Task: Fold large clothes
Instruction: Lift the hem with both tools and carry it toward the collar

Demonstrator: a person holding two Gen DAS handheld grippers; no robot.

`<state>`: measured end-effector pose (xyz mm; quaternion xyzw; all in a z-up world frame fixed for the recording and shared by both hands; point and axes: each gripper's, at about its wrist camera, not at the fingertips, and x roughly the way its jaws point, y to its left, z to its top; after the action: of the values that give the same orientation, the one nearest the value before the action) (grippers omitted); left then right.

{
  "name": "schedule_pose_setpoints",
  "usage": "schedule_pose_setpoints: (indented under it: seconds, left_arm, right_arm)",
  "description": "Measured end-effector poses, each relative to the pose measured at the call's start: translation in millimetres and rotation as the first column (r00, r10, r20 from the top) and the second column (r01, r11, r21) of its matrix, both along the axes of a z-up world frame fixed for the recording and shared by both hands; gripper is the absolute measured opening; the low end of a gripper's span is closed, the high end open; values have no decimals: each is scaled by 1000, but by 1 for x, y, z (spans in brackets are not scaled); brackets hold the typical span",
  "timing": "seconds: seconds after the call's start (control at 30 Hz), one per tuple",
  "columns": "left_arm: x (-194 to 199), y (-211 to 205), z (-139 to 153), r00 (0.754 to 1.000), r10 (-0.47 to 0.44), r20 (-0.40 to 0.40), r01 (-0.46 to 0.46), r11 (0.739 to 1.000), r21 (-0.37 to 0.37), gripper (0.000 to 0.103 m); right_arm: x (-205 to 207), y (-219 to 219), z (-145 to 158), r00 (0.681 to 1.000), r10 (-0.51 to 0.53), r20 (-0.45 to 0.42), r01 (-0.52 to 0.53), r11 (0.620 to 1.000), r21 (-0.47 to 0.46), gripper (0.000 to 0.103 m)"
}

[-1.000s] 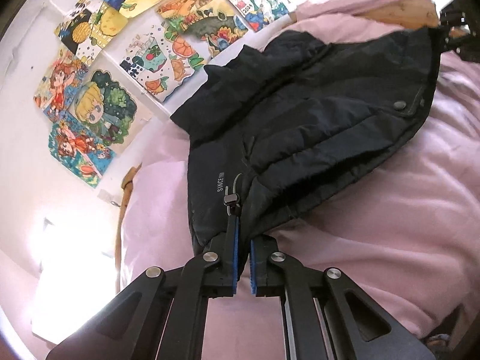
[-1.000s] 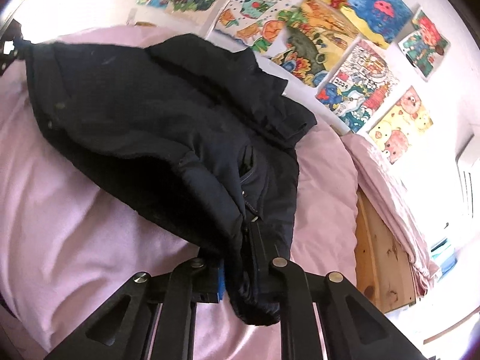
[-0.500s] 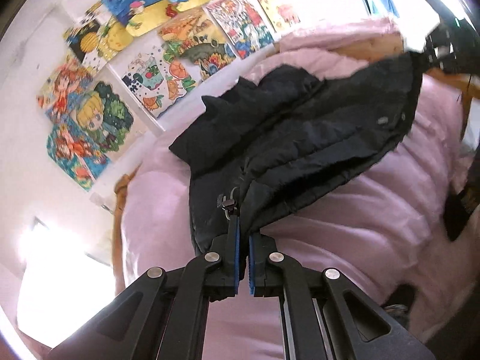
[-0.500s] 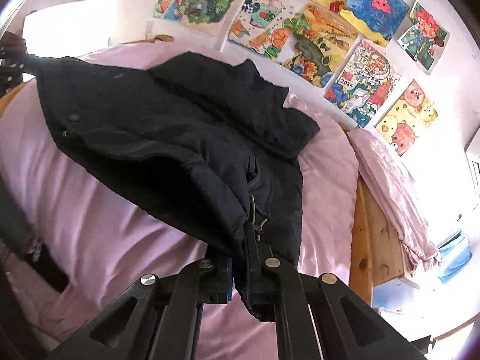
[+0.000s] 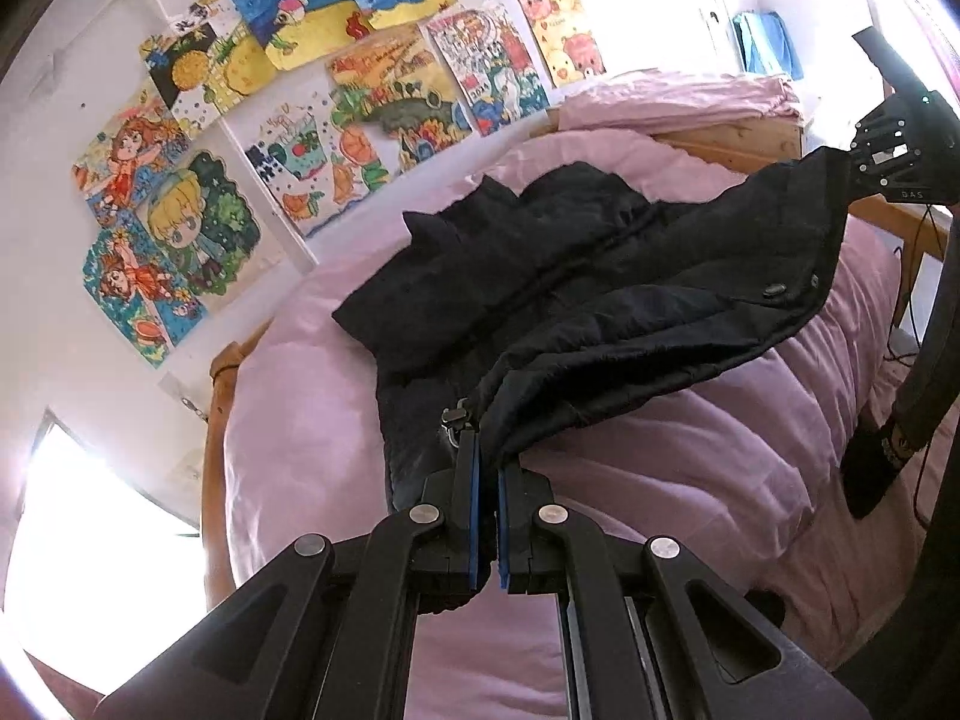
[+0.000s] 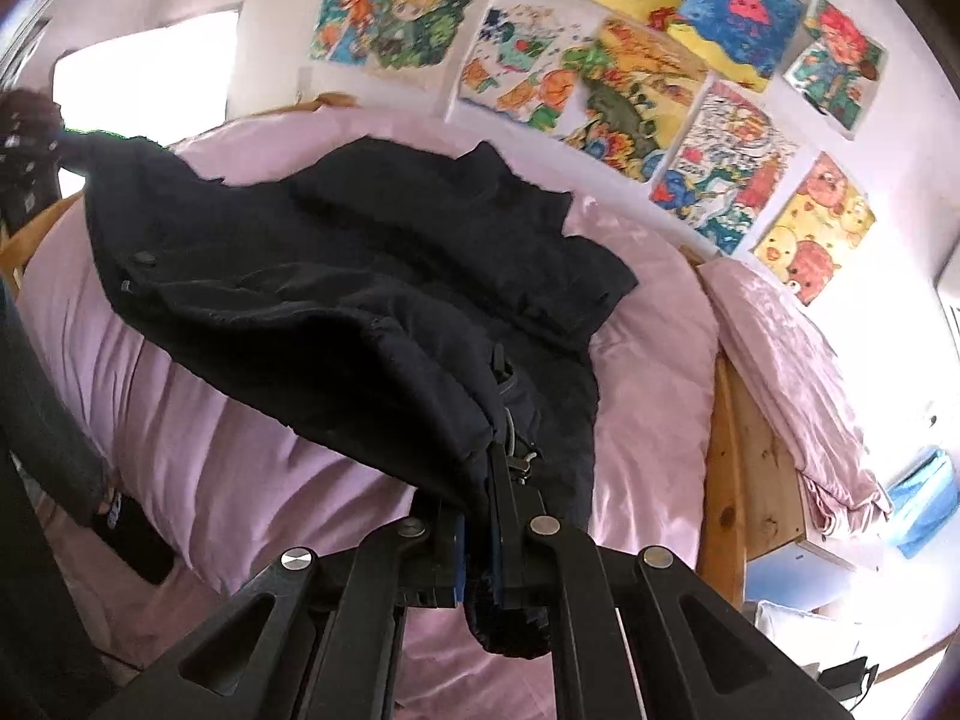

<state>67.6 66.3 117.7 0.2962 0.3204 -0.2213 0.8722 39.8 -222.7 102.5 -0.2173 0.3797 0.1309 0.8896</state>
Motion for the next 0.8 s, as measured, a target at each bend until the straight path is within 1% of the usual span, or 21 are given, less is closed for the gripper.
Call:
schedule_pose_setpoints:
  seconds: [0.07,0.1,0.2,0.23,0.4,0.5,0.53,0.6,0.63,0.8]
  left_arm:
    - [2,0,-4,1000,-11,-10,11,1000,10,3]
    - [5,-1,-5,1000,-15,-27,16,1000,12,3]
    - [14,-2,-9,995,-37,-91,38,999,6,3]
    - [15,-2,-9,995,-41,-93,41,999,1,3]
    - [14,-2,-8,995,-52,-89,53,999,7,3]
    - [15,0,-11,989,-71,-130,71,997,-3,4]
    - [17,2,-12,985,-83,-154,84,996,0,4]
    - [20,3,-14,981,-83,-173,85,996,8,4]
    - [20,3,-15,982,-81,-174,83,996,8,4]
    - [19,3,-16,984,-81,-161,83,997,7,4]
  right_arm:
    - [2,3,-8,999,25,-33,-26,1000,-16,6]
    - [4,3,-11,998,32,-47,-33,999,-19,6]
    - [13,5,-26,988,61,-141,-65,998,-22,7]
    - [15,5,-31,983,70,-171,-74,997,-18,7]
    - [16,2,-31,980,87,-181,-90,996,-12,7]
    - [16,-1,-32,977,96,-190,-96,995,10,8]
    - [17,-1,-34,971,106,-215,-104,994,23,8]
    - [20,0,-39,962,115,-249,-111,993,28,8]
    - [21,2,-41,958,117,-260,-115,993,22,8]
    - [20,4,-42,959,131,-251,-134,991,5,8]
